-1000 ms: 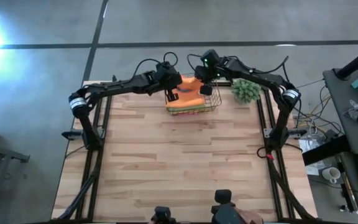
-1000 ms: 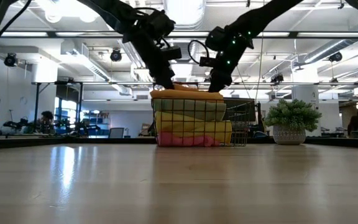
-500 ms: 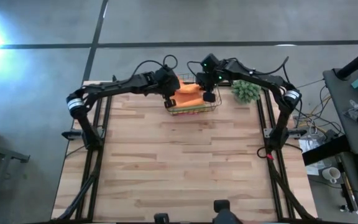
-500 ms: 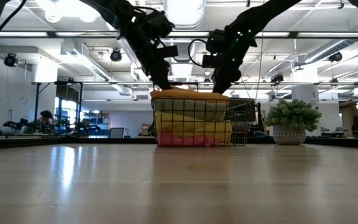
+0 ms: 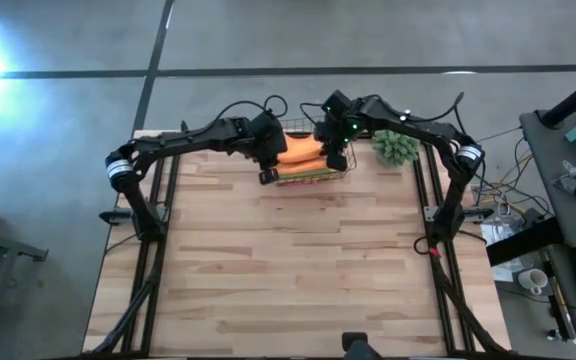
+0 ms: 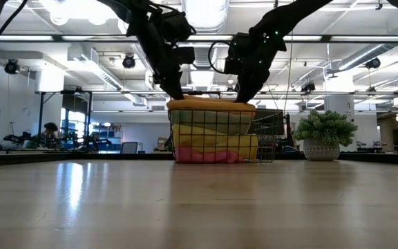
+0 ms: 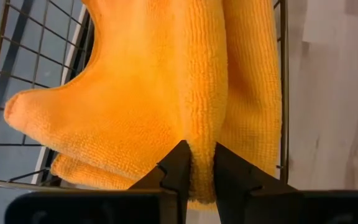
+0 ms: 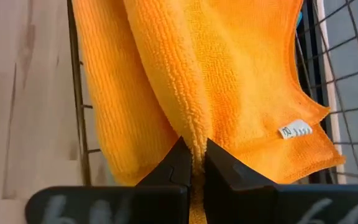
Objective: Fold microfiber towels
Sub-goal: Put the folded orange microfiber cloth into the gold wire basket
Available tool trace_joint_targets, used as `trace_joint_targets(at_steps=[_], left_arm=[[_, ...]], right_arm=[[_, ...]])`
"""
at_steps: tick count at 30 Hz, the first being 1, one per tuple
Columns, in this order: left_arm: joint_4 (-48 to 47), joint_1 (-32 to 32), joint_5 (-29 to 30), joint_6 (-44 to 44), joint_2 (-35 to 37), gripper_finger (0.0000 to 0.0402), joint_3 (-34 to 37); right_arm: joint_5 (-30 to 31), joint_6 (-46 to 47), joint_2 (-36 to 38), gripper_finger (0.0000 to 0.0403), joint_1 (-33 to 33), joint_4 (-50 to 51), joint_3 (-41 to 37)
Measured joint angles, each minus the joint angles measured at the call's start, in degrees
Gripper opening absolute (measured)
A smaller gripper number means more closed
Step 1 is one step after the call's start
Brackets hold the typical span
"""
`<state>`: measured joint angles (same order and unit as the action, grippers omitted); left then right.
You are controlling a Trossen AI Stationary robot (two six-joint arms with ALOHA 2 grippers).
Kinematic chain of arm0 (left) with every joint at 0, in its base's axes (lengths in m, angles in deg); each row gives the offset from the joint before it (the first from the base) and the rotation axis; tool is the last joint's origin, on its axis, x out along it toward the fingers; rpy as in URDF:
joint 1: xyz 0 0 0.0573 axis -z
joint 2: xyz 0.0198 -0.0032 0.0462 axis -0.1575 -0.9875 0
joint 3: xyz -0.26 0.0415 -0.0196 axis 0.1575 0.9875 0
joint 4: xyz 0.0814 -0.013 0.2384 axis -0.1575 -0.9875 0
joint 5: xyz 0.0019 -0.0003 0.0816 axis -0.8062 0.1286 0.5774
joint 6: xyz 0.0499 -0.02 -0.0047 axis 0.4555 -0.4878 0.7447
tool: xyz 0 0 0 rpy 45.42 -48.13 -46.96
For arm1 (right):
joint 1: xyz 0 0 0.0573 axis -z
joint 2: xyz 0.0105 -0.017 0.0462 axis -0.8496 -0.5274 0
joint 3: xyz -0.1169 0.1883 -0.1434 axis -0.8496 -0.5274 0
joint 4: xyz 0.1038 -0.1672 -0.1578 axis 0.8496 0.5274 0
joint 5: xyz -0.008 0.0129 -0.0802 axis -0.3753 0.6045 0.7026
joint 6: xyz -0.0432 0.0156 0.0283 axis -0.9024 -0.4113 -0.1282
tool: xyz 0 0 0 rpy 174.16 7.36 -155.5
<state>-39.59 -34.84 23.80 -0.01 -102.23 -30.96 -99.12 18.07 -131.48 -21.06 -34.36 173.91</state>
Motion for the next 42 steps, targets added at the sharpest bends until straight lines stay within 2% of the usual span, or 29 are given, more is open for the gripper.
trace_joint_targets(at_steps=[4, 7, 12, 16, 21, 26, 32, 38, 42], left_arm=[[0.4, 0.0, 0.0, -0.1, 0.0, 0.0047, 0.0], [0.2, 0.1, 0.0, -0.3, 0.0, 0.0066, -0.5], [0.2, 0.1, 0.1, -3.0, 0.1, 0.0118, -1.5], [-1.6, 0.1, 0.1, -3.0, 0.3, 0.0166, -3.2], [-5.3, 0.1, 0.5, -3.0, 0.7, 0.0201, -7.6], [-6.6, -0.6, 2.9, -2.8, 2.6, 0.0205, -9.9], [-13.9, -1.0, 11.5, -3.3, 7.3, 0.0205, -8.1], [-14.6, -0.9, 12.5, -7.6, 11.2, 0.0205, -5.1], [-14.8, -0.9, 12.9, -10.4, 13.4, 0.0205, -1.9]], right_arm=[[-0.2, 2.2, 0.0, 0.0014, -0.3, 1.2, 0.2], [-0.5, 2.7, 0.2, 0.0035, -0.9, 1.9, 0.2], [-0.5, 4.3, 0.6, 0.009, -1.6, 1.8, 0.4], [-0.5, 4.8, 1.2, 0.0131, -1.7, 5.8, 2.9], [-0.5, 5.5, 2.3, 0.016, -1.7, 9.2, 6.9], [-0.5, 5.2, 2.3, 0.0161, -1.5, 0.9, 8.1], [-6.0, 8.8, -2.7, 0.0148, -1.9, -6.1, 7.6], [-6.1, 13.7, -7.9, 0.013, -4.0, -15.7, 7.6], [-6.6, 14.7, -10.3, 0.012, -5.3, -16.6, 7.6]])
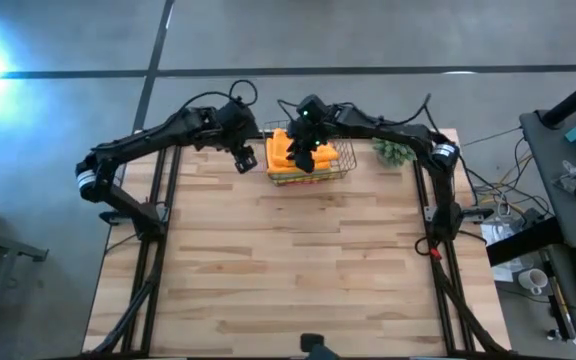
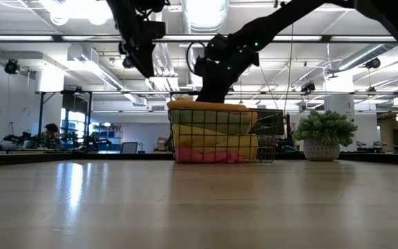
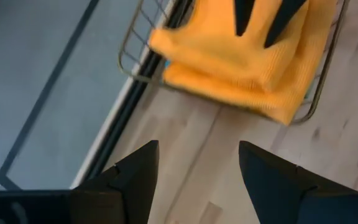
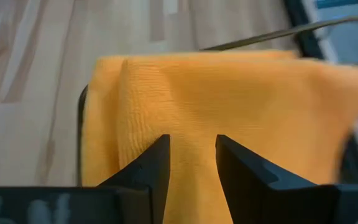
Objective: Fold microfiber towels
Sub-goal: Put the folded orange microfiber cloth into the gold wire basket, then return to Home Position
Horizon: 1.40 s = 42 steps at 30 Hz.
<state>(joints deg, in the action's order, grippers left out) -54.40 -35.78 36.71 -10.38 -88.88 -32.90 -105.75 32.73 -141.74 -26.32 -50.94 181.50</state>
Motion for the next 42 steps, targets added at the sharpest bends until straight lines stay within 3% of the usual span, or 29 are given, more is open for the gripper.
trace_joint_targets(at_steps=[10, 18, 23, 29, 34, 38, 42], left_arm=[[0.5, 0.0, 0.5, -1.5, 5.0, 0.0205, 9.1], [0.3, 0.0, 0.8, -3.4, 8.8, 0.0205, 11.7], [2.9, 0.2, -4.2, -7.2, 13.8, 0.0205, 16.1], [16.2, 0.3, -12.4, -9.2, 22.9, 0.0205, 28.5], [31.2, 0.4, -21.3, -9.4, 31.7, 0.0205, 40.5], [39.6, 1.4, -23.1, -12.2, 39.0, 0.0202, 49.1], [43.5, 2.3, -23.2, -15.2, 46.8, 0.0166, 56.0]], right_arm=[[-1.3, 0.7, -3.4, 0.0107, -1.6, 0.2, 0.0], [0.2, 1.5, 4.3, 0.0106, -1.3, 1.8, 0.0], [0.8, 0.8, 9.9, 0.0106, -1.6, 6.4, 0.0], [0.7, 0.7, 16.3, 0.01, -4.2, 9.3, -0.1], [0.6, 6.3, 18.7, 0.0091, -7.7, 8.6, -0.2], [0.8, 9.9, 18.1, 0.0083, -11.0, 8.6, -0.6], [3.1, 14.3, 17.4, 0.0073, -14.7, 6.6, -0.6]])
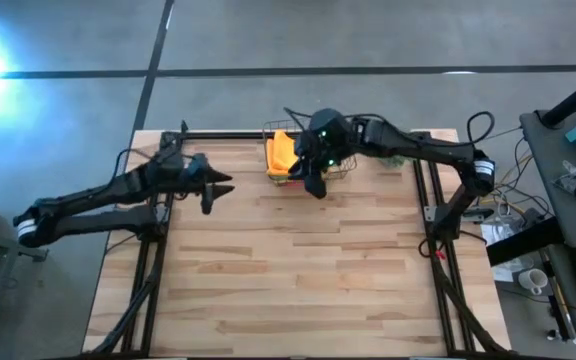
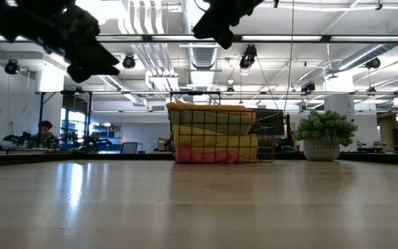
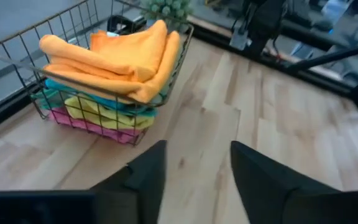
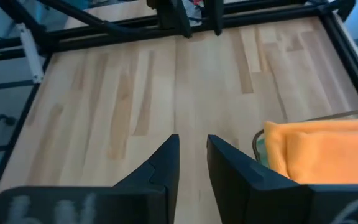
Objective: Fold microfiber towels
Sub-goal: Return to Home Position
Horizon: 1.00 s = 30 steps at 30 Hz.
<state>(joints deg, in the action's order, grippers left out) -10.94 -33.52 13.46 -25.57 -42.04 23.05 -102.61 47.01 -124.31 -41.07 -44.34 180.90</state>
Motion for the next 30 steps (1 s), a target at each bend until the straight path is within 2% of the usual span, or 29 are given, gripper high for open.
trace_joint_targets(at_steps=[7, 9, 21, 26, 30], left_arm=[[0.9, 0.3, -0.1, -1.4, 12.3, 0.0028, 7.3], [0.9, 0.3, -0.1, -1.5, 15.3, 0.0009, 8.7], [0.8, 0.3, -2.9, -5.1, 37.1, 0.0001, 16.4], [2.1, 0.5, -2.9, -5.7, 34.9, 0.0001, 18.0], [5.1, 0.5, -2.0, -5.8, 33.8, 0.0001, 21.5]], right_arm=[[9.2, 3.2, -0.1, 0.0061, -5.6, -1.5, 0.0], [10.0, 4.3, -0.1, 0.0058, -6.5, -2.3, 0.0], [10.2, 8.1, 0.2, 0.0052, -8.1, -4.0, 1.8], [11.1, 6.1, 0.2, 0.0052, -8.1, -1.2, 6.5], [12.0, 3.4, 1.0, 0.0052, -8.1, 5.7, 12.2]])
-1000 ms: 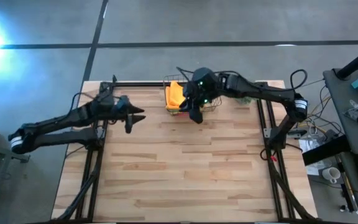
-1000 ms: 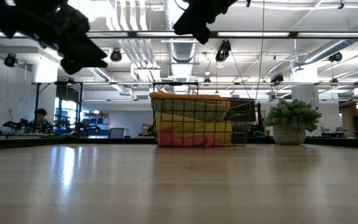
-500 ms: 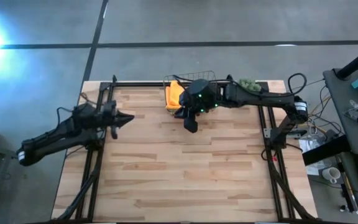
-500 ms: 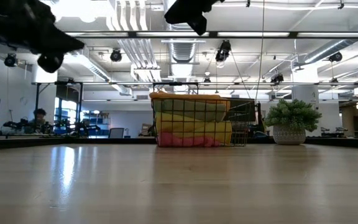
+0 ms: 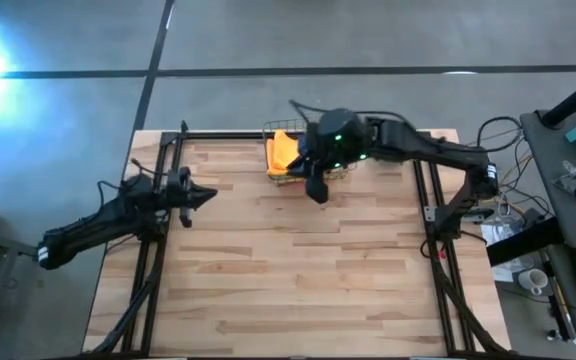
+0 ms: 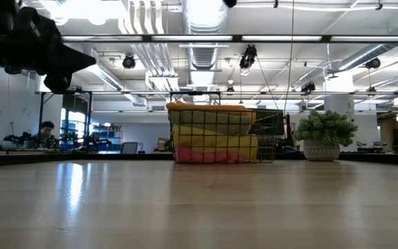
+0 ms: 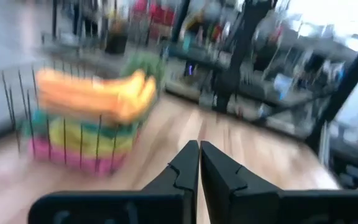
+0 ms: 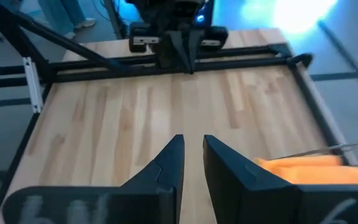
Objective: Fold microfiber towels
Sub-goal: Return to Home Position
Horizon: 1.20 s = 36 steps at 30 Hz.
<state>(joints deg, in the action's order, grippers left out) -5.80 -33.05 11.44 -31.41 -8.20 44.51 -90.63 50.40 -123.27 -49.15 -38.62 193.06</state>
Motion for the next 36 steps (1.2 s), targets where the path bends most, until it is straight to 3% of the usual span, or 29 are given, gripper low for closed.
trace_joint_targets(at_steps=[5, 9, 13, 16, 22, 36], left_arm=[[13.2, 0.0, 4.7, -0.1, 0.4, 0.0001, 6.6], [10.9, 0.0, 6.5, -0.1, 0.2, 0.0001, 7.9], [10.9, 0.0, 6.7, -1.3, -0.3, 0.0001, 7.9], [10.8, 0.0, 6.9, -1.6, -0.3, 0.0001, 7.9], [10.8, 0.0, 6.9, -1.6, -0.6, 0.0001, 8.0], [10.8, 0.0, 6.9, -1.6, -0.7, 0.0001, 8.1]], right_arm=[[4.2, -2.3, 3.2, 0.0052, 0.0, 9.2, 6.7], [6.3, -4.3, 9.0, 0.0052, 0.0, 11.0, 7.1], [8.6, -5.0, 17.8, 0.0052, 0.0, 10.5, 2.3], [9.6, -3.0, 24.9, 0.0052, -0.3, 7.5, -5.6], [12.5, 1.0, 37.6, 0.0052, -0.9, -7.0, -29.2], [14.0, 10.8, 55.9, 0.0052, -0.9, -42.8, -75.2]])
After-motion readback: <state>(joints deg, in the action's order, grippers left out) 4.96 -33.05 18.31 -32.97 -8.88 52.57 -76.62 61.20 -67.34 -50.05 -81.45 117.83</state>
